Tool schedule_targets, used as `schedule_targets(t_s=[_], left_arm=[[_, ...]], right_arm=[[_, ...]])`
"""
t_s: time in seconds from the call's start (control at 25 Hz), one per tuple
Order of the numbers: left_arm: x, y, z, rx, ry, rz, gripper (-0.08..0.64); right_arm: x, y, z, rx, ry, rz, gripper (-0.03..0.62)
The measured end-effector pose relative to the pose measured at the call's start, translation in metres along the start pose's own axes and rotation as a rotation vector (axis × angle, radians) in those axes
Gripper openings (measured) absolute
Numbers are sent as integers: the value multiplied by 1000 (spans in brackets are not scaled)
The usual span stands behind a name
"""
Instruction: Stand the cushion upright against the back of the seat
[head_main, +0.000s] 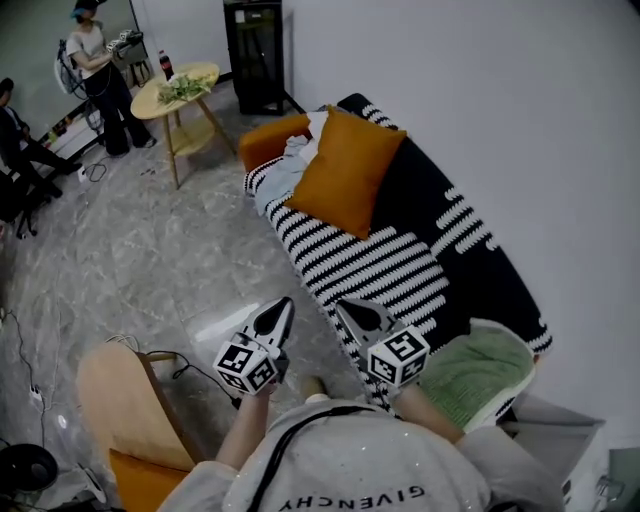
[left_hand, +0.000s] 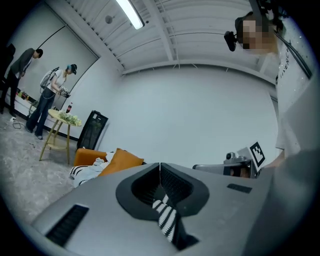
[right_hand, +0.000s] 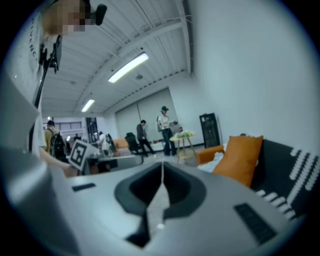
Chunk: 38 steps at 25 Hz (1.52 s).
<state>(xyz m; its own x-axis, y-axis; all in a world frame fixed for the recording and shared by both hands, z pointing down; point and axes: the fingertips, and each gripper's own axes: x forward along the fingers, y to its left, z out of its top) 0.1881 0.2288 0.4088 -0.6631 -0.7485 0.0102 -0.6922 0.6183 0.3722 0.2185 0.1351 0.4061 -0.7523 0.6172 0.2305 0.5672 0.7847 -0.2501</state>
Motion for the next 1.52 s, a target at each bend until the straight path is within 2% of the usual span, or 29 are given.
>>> schedule_targets(t_s=[0.16,0.4,0.6,0.88,1.12,1.32,1.52], left_arm=[[4,25,1,-8,16,25,32],[12,43,4,-21,7,20,32],[19,61,8,-39,-1,33,32],[47,104,19,-36,6,49,32],[86,156,33,-40,15,73,32],[133,188,55,-27,17,40,32],[173,219,59,-38,22,27,32]], right_arm=[[26,-7,6,17,-16,-8,18],[43,-27,5,49,-22,-44,20],[54,-41,9,-4,-7,-57,20],[111,-71,19,14,2,-29,20],[171,-96,37,18,23,9,20],[211,-127,49,13,63,4,20],[240,-164,57,17,72,-18,20]])
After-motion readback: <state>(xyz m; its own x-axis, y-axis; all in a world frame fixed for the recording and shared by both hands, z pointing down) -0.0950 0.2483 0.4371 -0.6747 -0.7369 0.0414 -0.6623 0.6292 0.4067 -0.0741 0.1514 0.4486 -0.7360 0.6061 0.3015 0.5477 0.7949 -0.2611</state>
